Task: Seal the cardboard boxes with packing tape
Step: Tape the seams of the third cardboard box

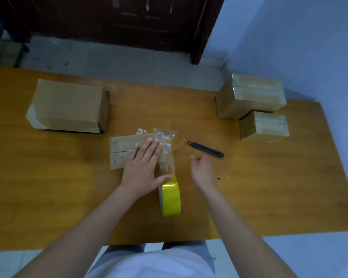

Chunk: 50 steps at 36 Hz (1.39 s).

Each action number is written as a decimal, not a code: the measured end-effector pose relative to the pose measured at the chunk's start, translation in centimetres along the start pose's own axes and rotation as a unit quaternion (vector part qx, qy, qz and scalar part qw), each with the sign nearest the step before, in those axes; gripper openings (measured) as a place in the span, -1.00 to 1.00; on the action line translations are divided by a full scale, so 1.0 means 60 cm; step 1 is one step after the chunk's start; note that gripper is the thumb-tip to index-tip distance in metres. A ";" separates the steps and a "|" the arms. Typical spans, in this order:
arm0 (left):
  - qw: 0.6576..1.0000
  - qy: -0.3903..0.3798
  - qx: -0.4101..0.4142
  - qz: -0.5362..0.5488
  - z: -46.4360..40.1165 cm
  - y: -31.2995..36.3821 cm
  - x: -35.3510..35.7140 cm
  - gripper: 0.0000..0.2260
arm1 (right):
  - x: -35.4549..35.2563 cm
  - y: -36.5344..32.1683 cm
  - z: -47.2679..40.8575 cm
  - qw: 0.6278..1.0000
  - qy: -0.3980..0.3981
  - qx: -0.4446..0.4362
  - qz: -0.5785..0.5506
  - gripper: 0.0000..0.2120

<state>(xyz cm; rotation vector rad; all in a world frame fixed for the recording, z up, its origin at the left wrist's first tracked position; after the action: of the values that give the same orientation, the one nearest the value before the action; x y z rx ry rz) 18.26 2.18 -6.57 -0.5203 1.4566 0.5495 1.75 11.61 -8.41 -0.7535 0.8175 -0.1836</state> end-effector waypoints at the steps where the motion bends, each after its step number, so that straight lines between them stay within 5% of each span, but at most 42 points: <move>1: 1.000 0.002 -0.002 0.002 0.000 0.000 0.000 -0.15 | -0.010 -0.003 -0.024 0.999 0.016 -0.029 0.037 -0.69; 5: 1.000 -0.003 -0.003 0.003 0.001 0.000 0.000 -0.16 | -0.021 0.000 -0.098 0.972 0.013 -0.057 0.226 -0.57; 10: 1.000 -0.007 0.000 -0.001 0.001 -0.001 0.002 -0.14 | -0.018 0.025 -0.120 0.930 -0.027 -0.112 0.348 -0.70; 17: 1.000 -0.006 0.001 0.006 0.001 -0.001 0.002 -0.14 | -0.047 0.020 -0.055 0.940 -0.065 -0.212 0.261 -0.89; 22: 1.000 -0.011 -0.004 0.011 -0.001 -0.002 -0.001 -0.14 | -0.075 -0.030 0.055 0.854 -0.069 -0.455 0.243 -0.92; 27: 1.000 -0.022 -0.011 0.012 -0.001 -0.003 -0.001 -0.13 | -0.056 -0.060 0.095 0.800 -0.073 -0.518 0.295 -0.86; 35: 0.999 -0.030 -0.009 0.019 0.000 -0.005 -0.002 -0.14 | -0.034 -0.081 0.093 0.789 -0.043 -0.501 0.354 -0.62; 42: 0.999 -0.026 -0.009 0.017 0.000 -0.004 -0.002 -0.13 | -0.057 -0.028 0.043 0.833 -0.006 -0.318 0.452 -0.60; 46: 0.999 -0.027 -0.010 0.016 0.000 -0.004 -0.002 -0.13 | -0.046 -0.021 0.053 0.881 -0.001 -0.327 0.340 -0.70; 50: 0.999 -0.029 -0.009 0.015 0.000 -0.004 0.000 -0.13 | -0.052 -0.041 0.081 0.892 0.050 -0.367 0.260 -0.75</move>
<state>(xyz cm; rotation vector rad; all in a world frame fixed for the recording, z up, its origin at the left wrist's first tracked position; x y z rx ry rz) 18.42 1.98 -6.56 -0.4941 1.4075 0.5963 3.41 13.74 -2.77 -1.2002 1.1761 0.6117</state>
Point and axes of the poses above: each hand's wrist, its own z-axis away from the middle knuckle, its own x-axis out of the palm, y = z × x, the point moved 6 cm from there along -z, towards the middle knuckle, and after that the axes turned 12 degrees about -z, right-handed, at the moved point
